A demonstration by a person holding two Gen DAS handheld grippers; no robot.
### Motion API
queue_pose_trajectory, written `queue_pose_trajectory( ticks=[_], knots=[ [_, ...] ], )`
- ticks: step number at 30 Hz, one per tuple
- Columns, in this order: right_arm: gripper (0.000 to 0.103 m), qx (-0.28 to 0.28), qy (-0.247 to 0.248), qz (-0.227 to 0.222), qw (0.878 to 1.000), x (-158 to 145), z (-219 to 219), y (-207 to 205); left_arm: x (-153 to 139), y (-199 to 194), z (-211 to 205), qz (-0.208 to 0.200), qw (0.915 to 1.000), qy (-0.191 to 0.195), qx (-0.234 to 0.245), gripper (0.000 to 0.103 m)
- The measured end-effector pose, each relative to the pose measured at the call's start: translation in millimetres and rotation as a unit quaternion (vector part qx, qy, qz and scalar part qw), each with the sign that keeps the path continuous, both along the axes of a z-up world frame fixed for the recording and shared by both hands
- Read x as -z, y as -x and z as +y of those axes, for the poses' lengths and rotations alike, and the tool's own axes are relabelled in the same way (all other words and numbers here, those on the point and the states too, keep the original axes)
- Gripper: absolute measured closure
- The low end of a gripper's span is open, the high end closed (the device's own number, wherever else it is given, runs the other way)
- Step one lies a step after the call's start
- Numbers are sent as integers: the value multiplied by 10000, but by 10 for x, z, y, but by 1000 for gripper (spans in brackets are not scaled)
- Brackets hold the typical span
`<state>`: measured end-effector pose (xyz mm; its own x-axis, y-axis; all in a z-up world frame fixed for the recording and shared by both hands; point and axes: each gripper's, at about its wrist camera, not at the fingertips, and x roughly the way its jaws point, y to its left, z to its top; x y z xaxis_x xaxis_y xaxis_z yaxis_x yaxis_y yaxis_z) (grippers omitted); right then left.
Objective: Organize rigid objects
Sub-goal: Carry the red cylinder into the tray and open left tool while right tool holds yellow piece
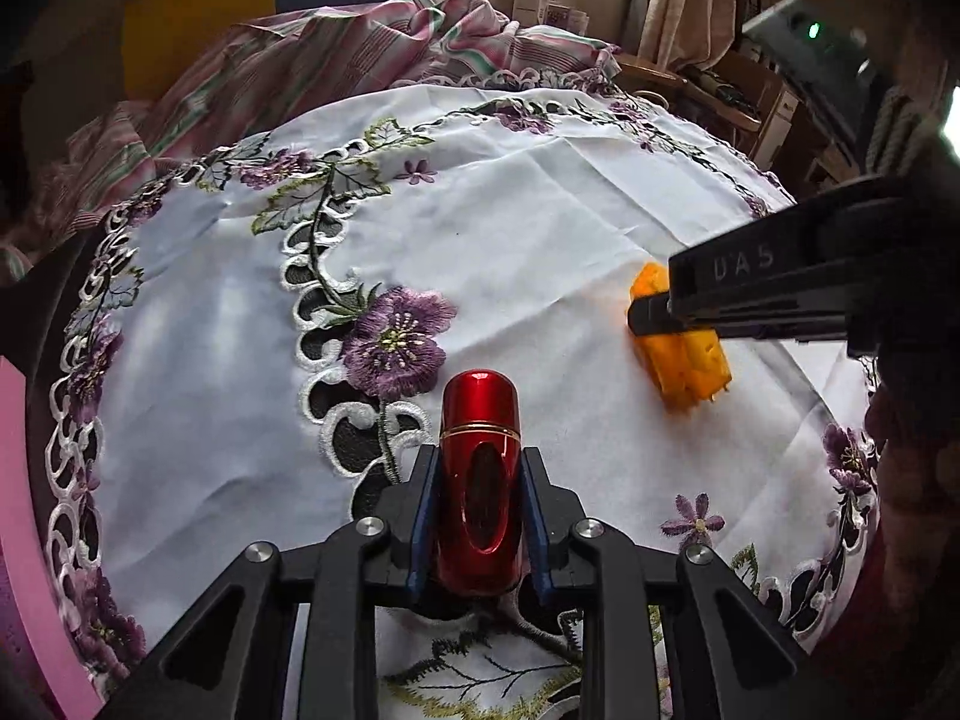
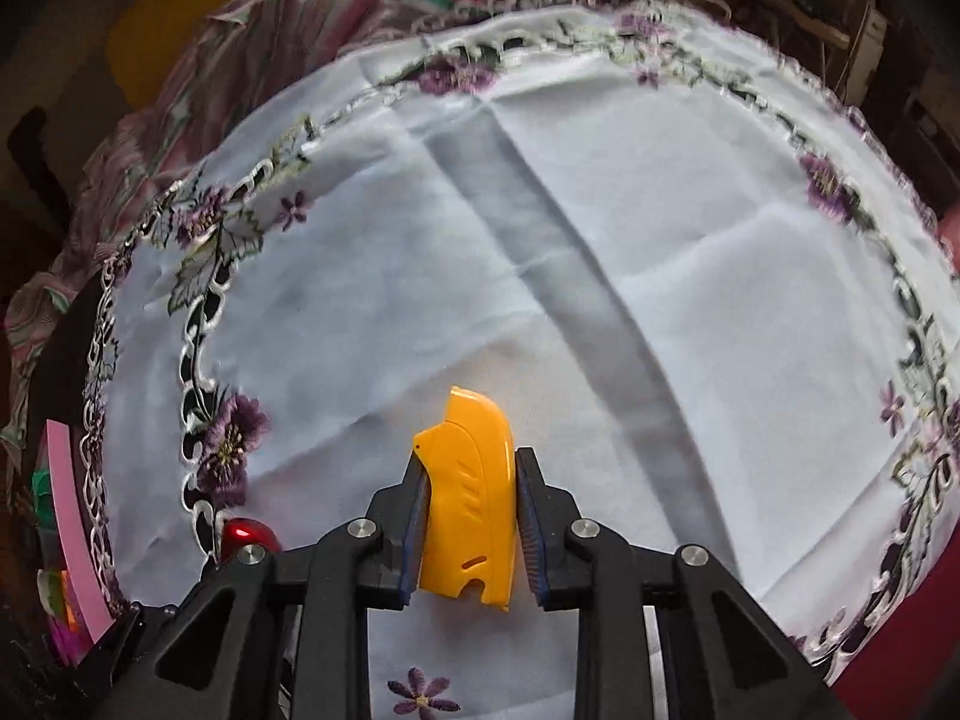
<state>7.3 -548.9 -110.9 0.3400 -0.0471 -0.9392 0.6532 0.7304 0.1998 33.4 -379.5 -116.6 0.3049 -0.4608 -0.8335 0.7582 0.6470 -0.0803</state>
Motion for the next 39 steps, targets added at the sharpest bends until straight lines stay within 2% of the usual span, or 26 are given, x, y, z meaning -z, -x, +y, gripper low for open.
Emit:
queue_pose_trajectory(
  ticks=[5, 9, 19, 34, 39],
  knots=[
    [76, -10, 30, 2, 10000, -4, -15, 8, -59, -3, 152, -7, 9998, 82, -178, 77],
    [76, -98, 174, 82, 9998, 25, 45, -56, -214, 23, 294, -217, 9992, 197, -275, 77],
    [75, -307, 433, 209, 9984, 69, 118, -128, -568, 65, 777, -341, 9952, 569, -721, 77],
    [75, -541, 712, 313, 9955, 76, 195, -162, -816, 86, 1515, -520, 9867, 740, -1353, 77],
    [75, -616, 810, 361, 9942, 75, 204, -180, -860, 79, 1802, -603, 9820, 676, -1655, 77]
  ],
)
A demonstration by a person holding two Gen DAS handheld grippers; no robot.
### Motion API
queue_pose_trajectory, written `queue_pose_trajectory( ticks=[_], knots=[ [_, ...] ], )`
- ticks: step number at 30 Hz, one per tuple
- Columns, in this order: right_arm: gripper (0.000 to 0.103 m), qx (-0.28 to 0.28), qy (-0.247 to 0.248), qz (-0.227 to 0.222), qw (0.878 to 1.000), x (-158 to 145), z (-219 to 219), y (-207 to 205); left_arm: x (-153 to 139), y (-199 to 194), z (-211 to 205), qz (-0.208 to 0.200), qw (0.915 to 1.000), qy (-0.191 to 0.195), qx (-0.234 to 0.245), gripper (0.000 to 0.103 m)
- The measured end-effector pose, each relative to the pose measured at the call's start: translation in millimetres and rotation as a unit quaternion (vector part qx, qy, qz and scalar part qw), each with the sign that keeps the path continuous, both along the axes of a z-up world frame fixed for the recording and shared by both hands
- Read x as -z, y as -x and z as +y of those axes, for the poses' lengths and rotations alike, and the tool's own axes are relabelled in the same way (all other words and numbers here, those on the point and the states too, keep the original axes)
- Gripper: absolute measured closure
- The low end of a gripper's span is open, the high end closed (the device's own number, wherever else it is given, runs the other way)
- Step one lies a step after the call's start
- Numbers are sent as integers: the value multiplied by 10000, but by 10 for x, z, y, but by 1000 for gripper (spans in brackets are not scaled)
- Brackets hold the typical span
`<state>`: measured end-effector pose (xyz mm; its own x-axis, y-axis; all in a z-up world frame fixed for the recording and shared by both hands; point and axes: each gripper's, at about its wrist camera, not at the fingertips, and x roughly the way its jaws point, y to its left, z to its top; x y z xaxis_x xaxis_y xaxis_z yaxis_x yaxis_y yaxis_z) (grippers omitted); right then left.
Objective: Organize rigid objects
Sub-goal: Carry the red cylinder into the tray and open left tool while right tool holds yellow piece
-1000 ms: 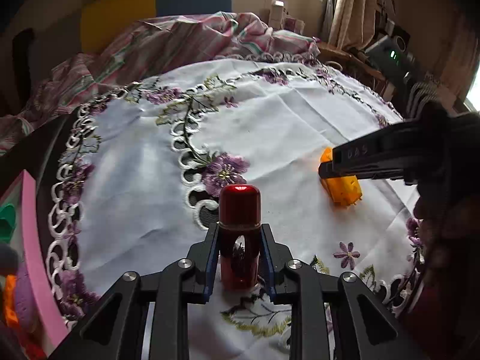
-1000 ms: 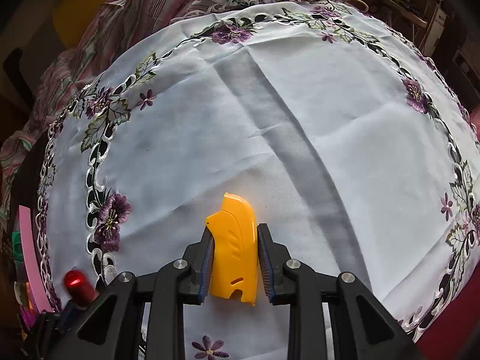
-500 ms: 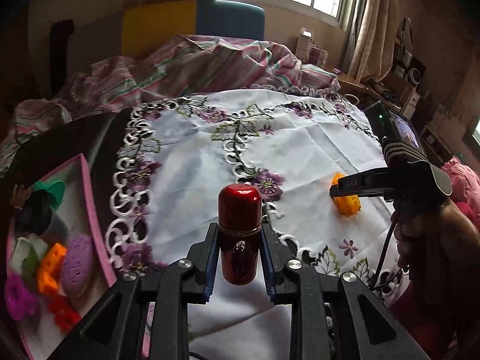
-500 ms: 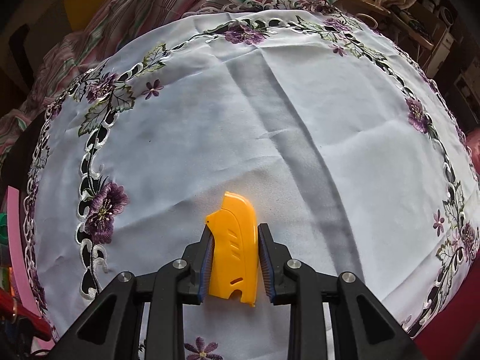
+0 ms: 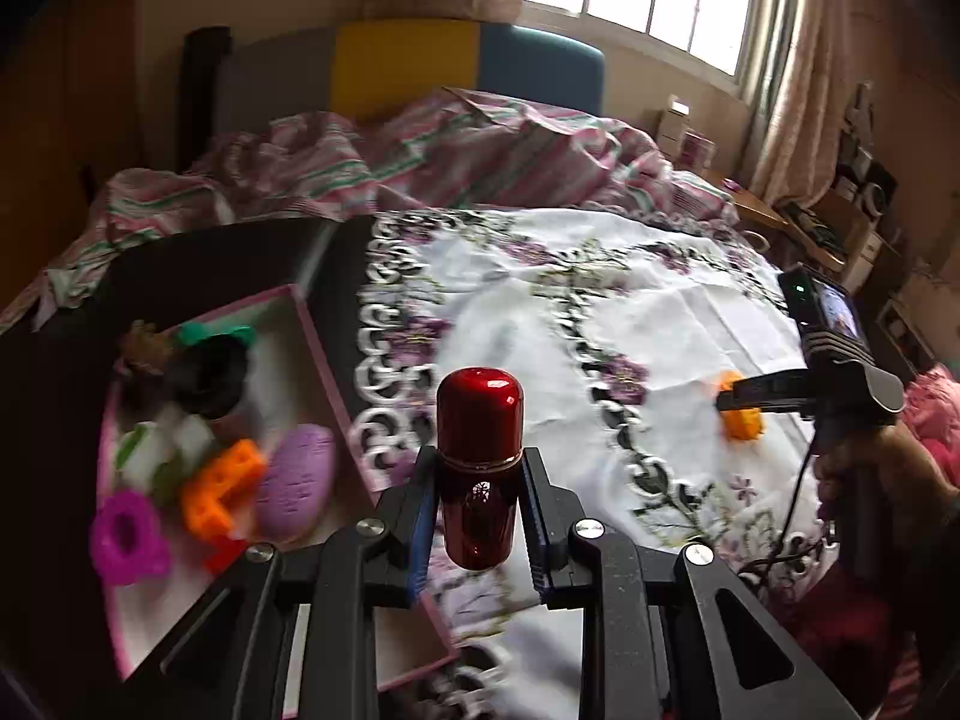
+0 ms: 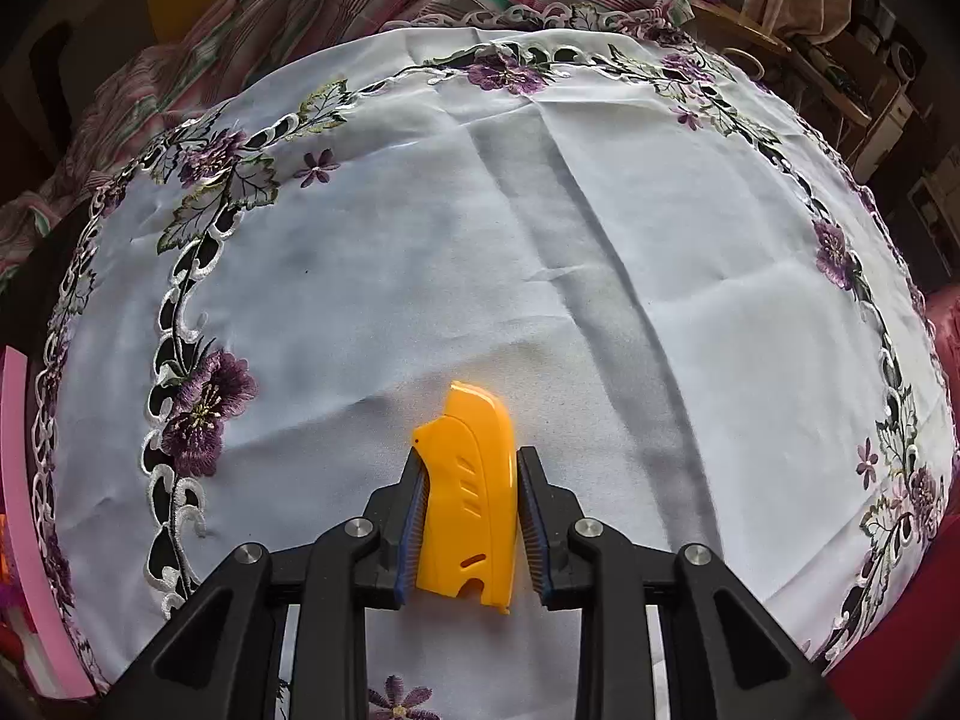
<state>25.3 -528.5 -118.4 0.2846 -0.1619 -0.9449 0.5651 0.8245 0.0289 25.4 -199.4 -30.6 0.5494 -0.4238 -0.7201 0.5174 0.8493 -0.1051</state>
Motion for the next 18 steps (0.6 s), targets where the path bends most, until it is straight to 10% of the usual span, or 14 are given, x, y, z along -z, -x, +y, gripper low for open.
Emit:
queue_pose_trajectory(
  ticks=[18],
  knots=[
    [75, -190, 239, 94, 9995, -20, 74, -28, 40, -36, 886, 21, 9948, -137, -1014, 77]
  ],
)
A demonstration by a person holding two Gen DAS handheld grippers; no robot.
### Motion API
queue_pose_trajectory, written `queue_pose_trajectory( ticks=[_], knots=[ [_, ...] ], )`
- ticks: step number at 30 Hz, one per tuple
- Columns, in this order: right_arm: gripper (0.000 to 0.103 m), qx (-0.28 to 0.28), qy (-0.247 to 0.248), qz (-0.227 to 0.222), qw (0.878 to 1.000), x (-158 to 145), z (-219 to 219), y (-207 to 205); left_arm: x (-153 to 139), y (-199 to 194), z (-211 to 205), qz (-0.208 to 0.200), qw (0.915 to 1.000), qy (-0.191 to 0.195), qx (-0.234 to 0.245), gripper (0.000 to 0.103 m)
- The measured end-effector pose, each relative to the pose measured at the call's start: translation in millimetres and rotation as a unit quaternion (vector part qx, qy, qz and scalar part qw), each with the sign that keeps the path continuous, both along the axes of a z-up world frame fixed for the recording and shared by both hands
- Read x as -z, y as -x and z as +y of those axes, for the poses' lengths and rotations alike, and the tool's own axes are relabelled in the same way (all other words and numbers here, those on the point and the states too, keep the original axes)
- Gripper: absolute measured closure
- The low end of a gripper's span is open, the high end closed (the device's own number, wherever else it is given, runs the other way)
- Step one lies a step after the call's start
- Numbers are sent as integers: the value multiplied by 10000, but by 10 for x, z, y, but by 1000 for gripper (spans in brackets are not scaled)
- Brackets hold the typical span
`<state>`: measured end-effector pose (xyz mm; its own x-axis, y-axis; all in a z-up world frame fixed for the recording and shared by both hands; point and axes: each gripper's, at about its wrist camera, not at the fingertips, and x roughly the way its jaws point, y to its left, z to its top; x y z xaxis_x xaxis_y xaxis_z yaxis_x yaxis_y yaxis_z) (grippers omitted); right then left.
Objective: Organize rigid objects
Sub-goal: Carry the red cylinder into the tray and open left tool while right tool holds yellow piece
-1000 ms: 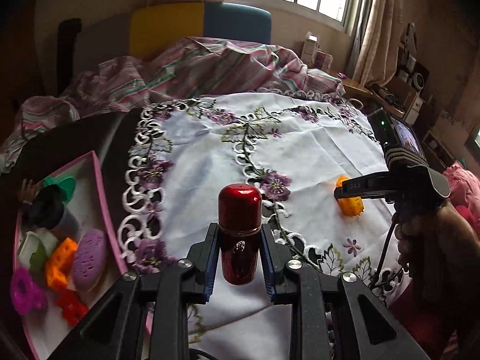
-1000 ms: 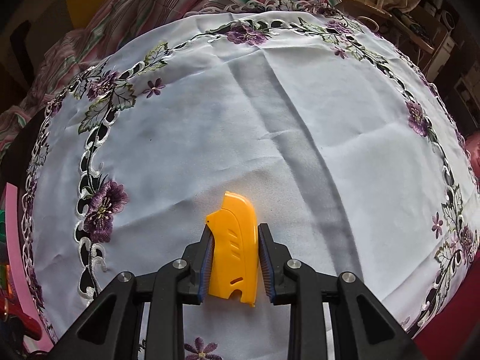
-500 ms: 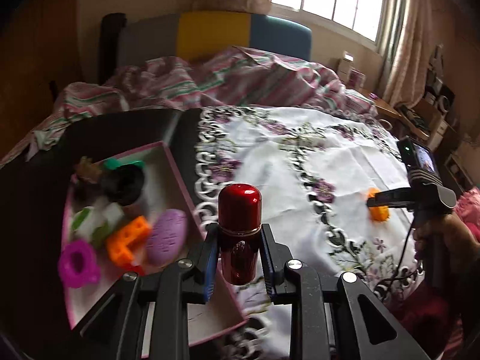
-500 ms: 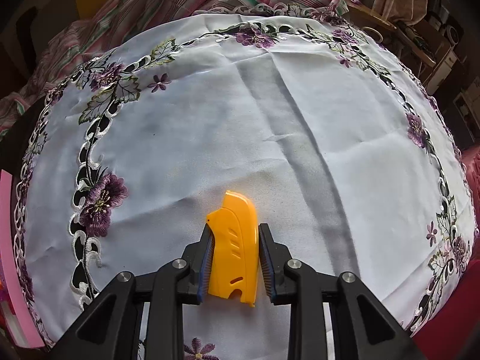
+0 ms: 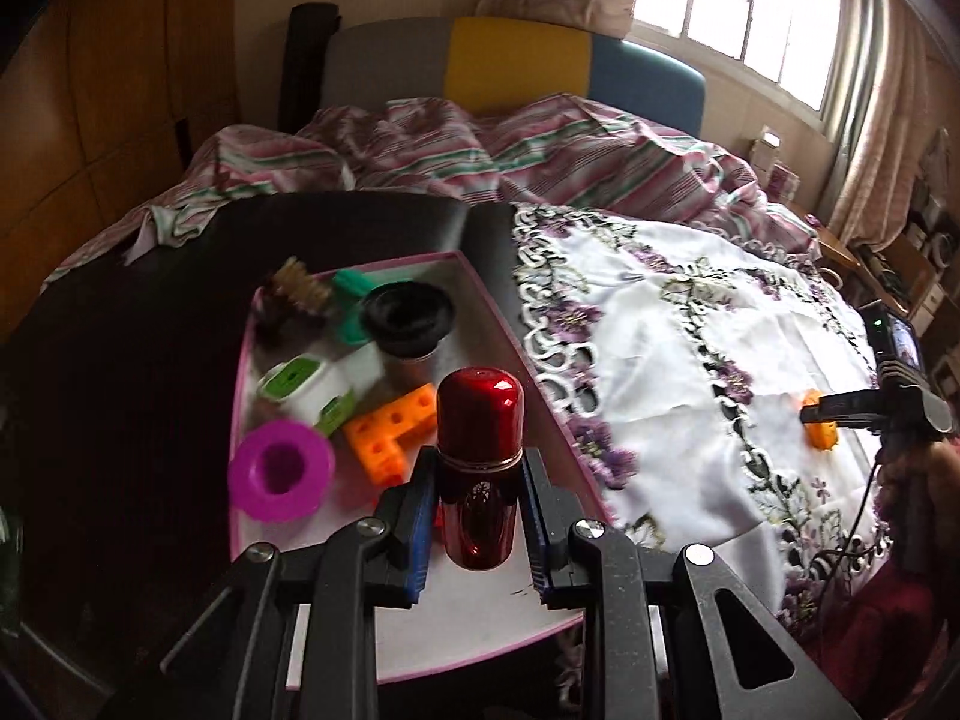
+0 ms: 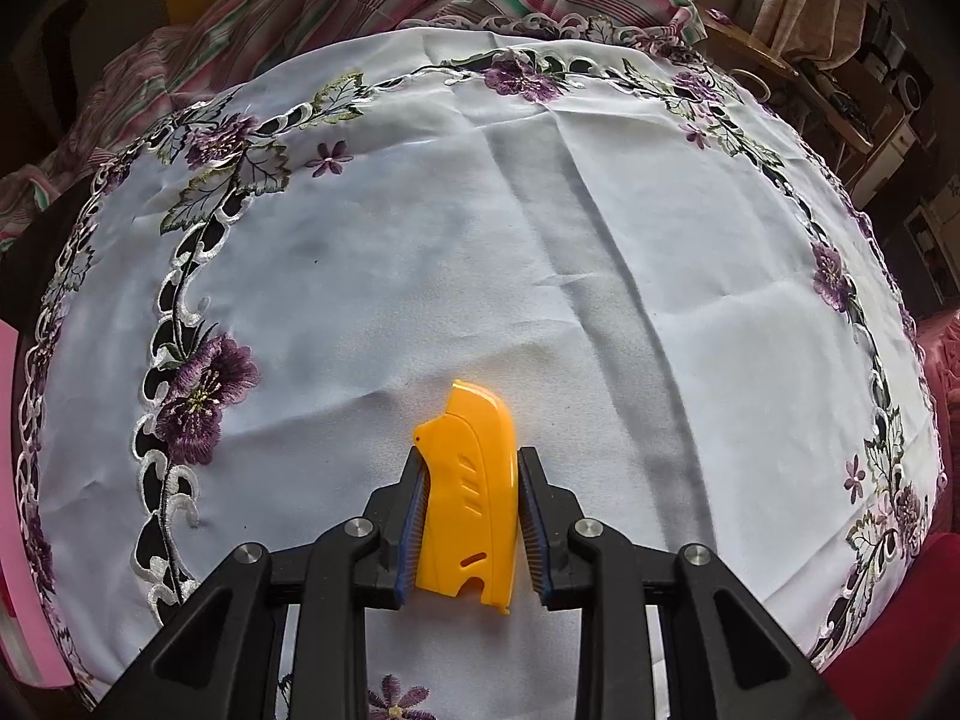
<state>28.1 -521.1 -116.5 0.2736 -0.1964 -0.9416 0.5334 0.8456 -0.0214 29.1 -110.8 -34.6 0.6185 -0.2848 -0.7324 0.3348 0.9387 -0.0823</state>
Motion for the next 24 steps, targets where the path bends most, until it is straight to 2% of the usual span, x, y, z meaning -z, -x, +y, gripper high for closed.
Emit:
queue_pose_trajectory(
  ticks=[8, 17, 24],
  knots=[
    [75, -43, 29, 16, 10000, -1, 12, -6, 157, -26, 273, 242, 9992, -45, -300, 77],
    [75, -102, -14, -1, 9999, -6, 24, -7, 369, -86, 891, 625, 9933, 211, -947, 77],
    [75, -166, -27, -8, 9999, -12, 46, -10, 492, -141, 879, 781, 9925, 347, -877, 77]
  ],
)
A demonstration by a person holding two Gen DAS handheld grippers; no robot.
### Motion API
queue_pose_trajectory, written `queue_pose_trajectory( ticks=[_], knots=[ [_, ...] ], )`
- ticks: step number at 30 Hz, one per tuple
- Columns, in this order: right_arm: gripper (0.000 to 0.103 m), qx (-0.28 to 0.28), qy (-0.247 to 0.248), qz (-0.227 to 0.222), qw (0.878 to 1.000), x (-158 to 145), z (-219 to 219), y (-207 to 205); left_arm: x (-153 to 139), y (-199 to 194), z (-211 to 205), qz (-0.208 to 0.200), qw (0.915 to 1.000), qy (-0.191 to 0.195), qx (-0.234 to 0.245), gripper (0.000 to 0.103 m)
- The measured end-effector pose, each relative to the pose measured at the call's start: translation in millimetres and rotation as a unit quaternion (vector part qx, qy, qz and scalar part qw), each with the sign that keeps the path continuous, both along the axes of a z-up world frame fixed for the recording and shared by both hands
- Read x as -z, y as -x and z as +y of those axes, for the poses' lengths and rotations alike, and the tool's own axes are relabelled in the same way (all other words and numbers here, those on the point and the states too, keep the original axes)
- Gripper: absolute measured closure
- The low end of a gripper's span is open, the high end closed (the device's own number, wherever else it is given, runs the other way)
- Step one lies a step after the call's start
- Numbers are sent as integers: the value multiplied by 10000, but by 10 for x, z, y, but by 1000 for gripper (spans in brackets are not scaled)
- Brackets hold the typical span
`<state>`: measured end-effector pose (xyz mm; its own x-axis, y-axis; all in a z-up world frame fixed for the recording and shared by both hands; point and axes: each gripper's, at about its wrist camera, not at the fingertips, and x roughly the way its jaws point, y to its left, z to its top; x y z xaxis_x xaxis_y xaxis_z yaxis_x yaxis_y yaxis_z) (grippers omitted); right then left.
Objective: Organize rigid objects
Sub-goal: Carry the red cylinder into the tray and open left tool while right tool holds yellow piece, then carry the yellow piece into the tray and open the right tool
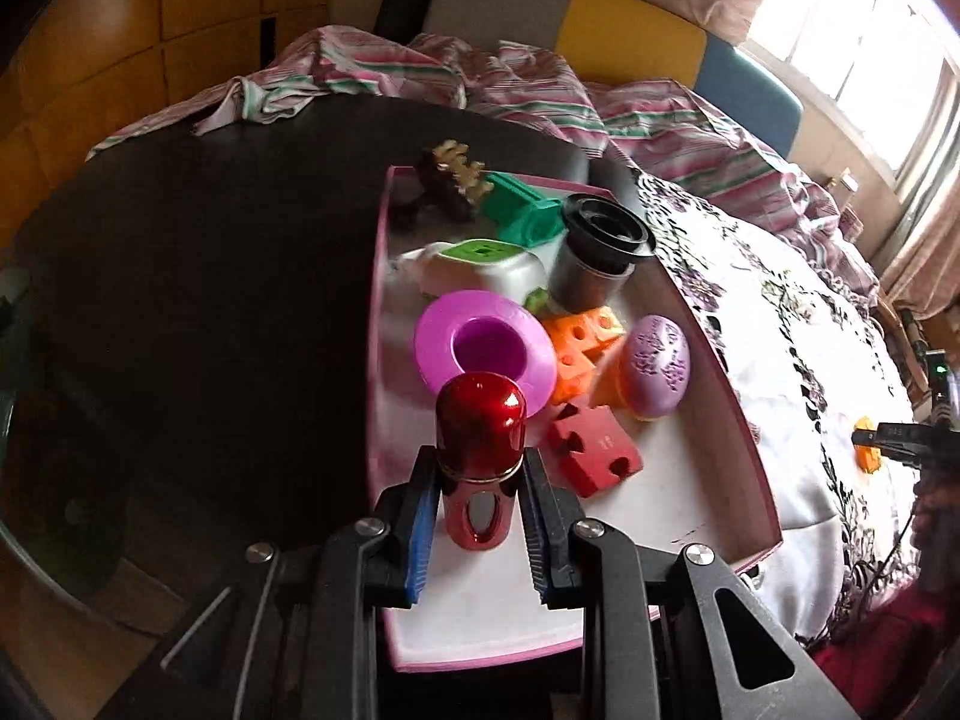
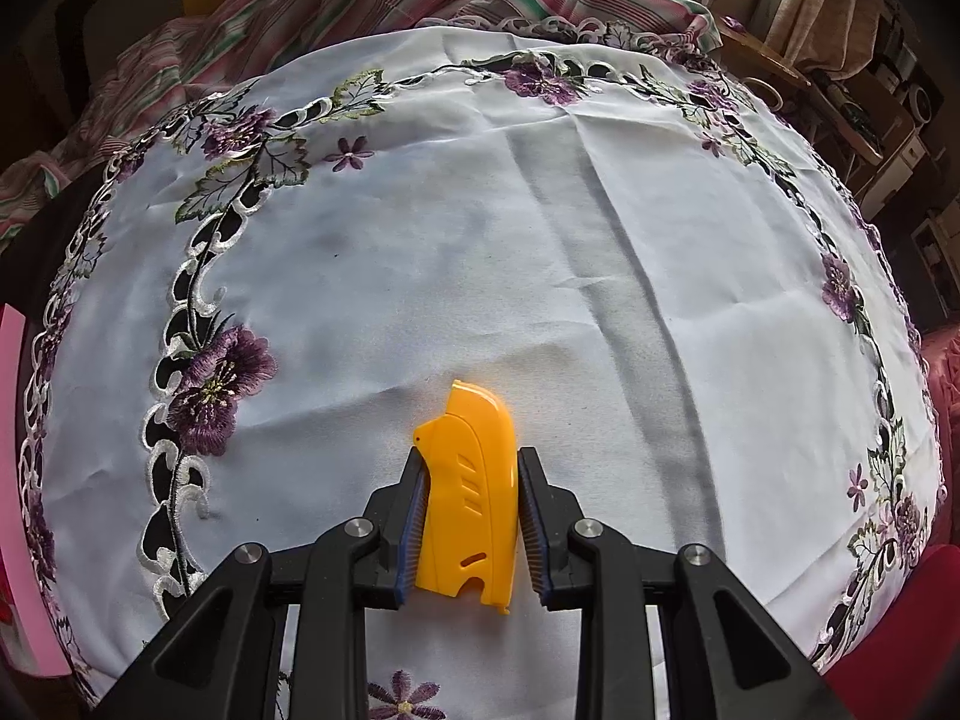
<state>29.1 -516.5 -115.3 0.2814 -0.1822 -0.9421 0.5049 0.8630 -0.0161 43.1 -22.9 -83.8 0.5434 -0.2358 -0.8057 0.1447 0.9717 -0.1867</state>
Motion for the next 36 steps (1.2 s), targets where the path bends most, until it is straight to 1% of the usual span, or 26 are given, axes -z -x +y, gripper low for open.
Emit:
queue_pose_trajectory(
  ticks=[3, 5, 6, 7, 8, 13, 16, 21, 23, 25, 26, 28, 29, 33, 36],
  knots=[
    [75, -7, -1, 1, 10000, -2, -8, -2, 9, 29, -135, -67, 9994, -21, 325, 77],
    [75, -18, 8, 6, 10000, -4, -10, -2, 47, 43, -206, -41, 9986, -57, 524, 71],
    [75, -19, 9, 5, 10000, -4, -6, -2, 64, 34, -214, 29, 9986, 38, 536, 68],
    [75, -16, 3, 2, 10000, -4, -9, 1, 78, 21, -207, 84, 9986, 129, 507, 62],
    [75, -12, -3, -1, 10000, -4, -11, 2, 80, 24, -194, 79, 9989, 137, 449, 57],
    [75, -21, 13, 9, 10000, -6, -10, 0, -25, 75, -91, -136, 9997, 78, 211, 54],
    [75, -26, 39, 8, 10000, -12, -1, 1, -71, 90, -35, -221, 9997, 4, 108, 54],
    [76, -82, 145, -34, 9999, -44, 35, 1, -145, 124, 16, -340, 9990, -284, -90, 54],
    [76, -147, 153, -224, 9995, -110, 61, 9, -189, 129, 33, -398, 9981, -441, -171, 54],
    [76, -277, 117, -484, 9984, -201, 114, 9, -228, 119, 67, -444, 9974, -498, -255, 54],
    [76, -421, 64, -690, 9967, -270, 174, 15, -250, 115, 83, -465, 9971, -528, -305, 53],
    [76, -747, -36, -939, 9928, -373, 329, 9, -282, 106, 104, -498, 9967, -539, -352, 53],
    [76, -890, -76, -988, 9911, -401, 417, 2, -294, 106, 119, -516, 9965, -545, -381, 53],
    [76, -1538, -219, -1167, 9809, -537, 946, -46, -327, 119, 145, -565, 9960, -541, -435, 53],
    [76, -2112, -354, -1357, 9673, -673, 1451, -93, -339, 132, 165, -585, 9958, -539, -459, 53]
  ],
)
